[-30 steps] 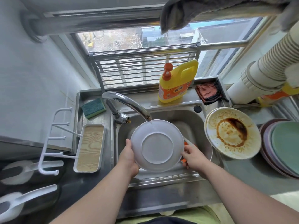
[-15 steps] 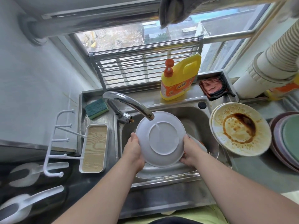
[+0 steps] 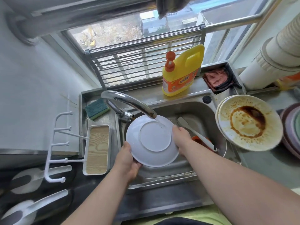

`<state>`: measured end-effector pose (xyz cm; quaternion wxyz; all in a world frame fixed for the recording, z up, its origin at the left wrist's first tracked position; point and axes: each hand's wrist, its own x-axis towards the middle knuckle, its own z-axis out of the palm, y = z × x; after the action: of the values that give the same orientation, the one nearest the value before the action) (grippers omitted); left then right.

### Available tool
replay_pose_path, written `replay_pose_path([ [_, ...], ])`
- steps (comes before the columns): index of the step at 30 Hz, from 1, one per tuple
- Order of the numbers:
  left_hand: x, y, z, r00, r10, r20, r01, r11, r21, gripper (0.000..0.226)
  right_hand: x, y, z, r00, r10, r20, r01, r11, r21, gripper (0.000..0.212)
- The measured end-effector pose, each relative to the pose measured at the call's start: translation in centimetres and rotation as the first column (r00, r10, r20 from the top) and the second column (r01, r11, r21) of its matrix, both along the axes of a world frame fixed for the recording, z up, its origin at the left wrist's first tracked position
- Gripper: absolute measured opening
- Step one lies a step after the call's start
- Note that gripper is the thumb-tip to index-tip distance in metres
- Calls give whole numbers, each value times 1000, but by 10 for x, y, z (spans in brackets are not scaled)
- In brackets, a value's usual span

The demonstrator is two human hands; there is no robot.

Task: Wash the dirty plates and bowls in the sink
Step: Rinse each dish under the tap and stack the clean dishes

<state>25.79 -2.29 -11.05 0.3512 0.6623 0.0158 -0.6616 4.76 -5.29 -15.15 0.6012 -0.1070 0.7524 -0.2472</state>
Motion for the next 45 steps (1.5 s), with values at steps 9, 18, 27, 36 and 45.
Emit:
replay_pose_path([
  [9,-23,1,9,995,-96,17,96,995,-2,27,-27,1,14,986,-73,-151,51,988,-145,42],
  [18,-63,-6,12,987,-142,-80,150,983,105,30,-59,16,63,922,-97,-375,-31,947,-321,49],
  [27,-80,1,16,987,-114,-114,131,980,150,56,-74,37,60,910,-162,-383,86,974,-208,56],
  [36,-42,-21,21,984,-181,8,180,984,9,65,-37,45,0,983,-164,81,161,986,53,64],
  [45,-22,-25,53,972,-131,195,152,983,-100,57,7,24,30,865,-284,415,199,951,235,99],
])
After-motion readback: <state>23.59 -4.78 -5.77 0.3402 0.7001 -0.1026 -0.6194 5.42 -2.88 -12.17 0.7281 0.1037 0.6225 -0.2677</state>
